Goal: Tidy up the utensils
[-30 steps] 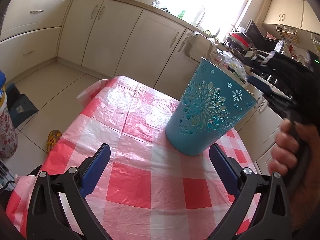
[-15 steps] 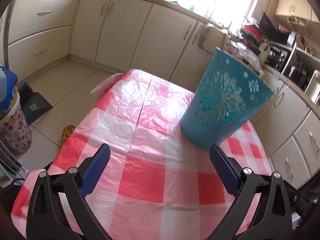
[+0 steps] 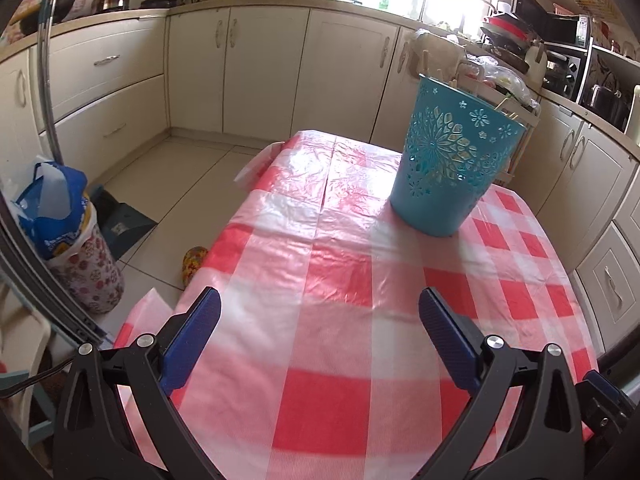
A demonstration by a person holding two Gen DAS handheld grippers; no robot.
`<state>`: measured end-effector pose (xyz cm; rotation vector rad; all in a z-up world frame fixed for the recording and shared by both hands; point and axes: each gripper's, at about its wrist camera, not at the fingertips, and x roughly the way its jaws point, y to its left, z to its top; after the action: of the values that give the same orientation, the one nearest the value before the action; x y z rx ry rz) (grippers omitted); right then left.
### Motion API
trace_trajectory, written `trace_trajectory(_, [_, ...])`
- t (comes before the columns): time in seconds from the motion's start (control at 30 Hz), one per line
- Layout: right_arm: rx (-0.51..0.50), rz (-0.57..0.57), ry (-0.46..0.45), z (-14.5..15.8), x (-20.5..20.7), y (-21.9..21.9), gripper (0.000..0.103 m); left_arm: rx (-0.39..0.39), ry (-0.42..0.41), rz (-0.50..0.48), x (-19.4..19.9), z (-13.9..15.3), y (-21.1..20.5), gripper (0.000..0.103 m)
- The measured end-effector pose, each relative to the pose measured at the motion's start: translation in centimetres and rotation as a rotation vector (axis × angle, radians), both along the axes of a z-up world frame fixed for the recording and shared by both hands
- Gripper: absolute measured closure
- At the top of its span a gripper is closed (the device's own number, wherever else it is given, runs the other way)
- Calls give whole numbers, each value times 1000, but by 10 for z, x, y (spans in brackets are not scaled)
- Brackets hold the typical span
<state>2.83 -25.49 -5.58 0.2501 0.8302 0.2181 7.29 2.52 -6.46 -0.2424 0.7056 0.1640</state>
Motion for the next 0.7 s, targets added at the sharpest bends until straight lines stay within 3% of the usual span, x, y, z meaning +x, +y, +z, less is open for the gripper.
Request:
trace_trajectory(0.33, [0,0,-37,31,-66,-5,8,39,-35,-37,-84,53,-6,8])
trace_trajectory(0.7, [9,41,-55,115,-161,2,7,146,12,-78,-193,124,-31,8])
